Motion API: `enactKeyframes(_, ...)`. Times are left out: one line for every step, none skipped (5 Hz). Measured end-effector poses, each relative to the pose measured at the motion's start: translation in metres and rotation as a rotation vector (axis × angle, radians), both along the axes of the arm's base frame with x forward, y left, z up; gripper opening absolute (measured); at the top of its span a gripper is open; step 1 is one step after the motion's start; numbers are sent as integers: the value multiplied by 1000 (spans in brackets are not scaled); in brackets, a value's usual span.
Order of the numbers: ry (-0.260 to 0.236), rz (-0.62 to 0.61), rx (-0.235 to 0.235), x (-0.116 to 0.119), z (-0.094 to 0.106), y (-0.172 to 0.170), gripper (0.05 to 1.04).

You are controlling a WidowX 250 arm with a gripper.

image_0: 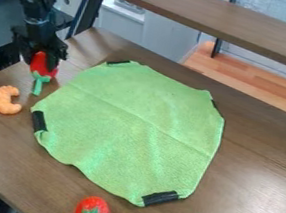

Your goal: Put the red figure on the bottom left edge of the cloth

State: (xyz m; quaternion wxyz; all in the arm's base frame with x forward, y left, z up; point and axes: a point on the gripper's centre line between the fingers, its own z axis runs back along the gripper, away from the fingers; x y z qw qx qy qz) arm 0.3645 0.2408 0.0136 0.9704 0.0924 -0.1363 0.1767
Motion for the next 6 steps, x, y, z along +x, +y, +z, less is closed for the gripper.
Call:
enactKeyframes(5,3,-13,-2,-1,-2,620)
enactKeyframes(11,-6,-45,-4,-2,-8,620)
enactKeyframes(10,-25,-69,-11,5,-17,620)
enactKeyframes(-57,-40,-70,-12,36,-27,620)
enactKeyframes(-96,-81,-69,-14,61,-43,620)
enactKeyframes(-51,-155,-126,-21,53,-67,620)
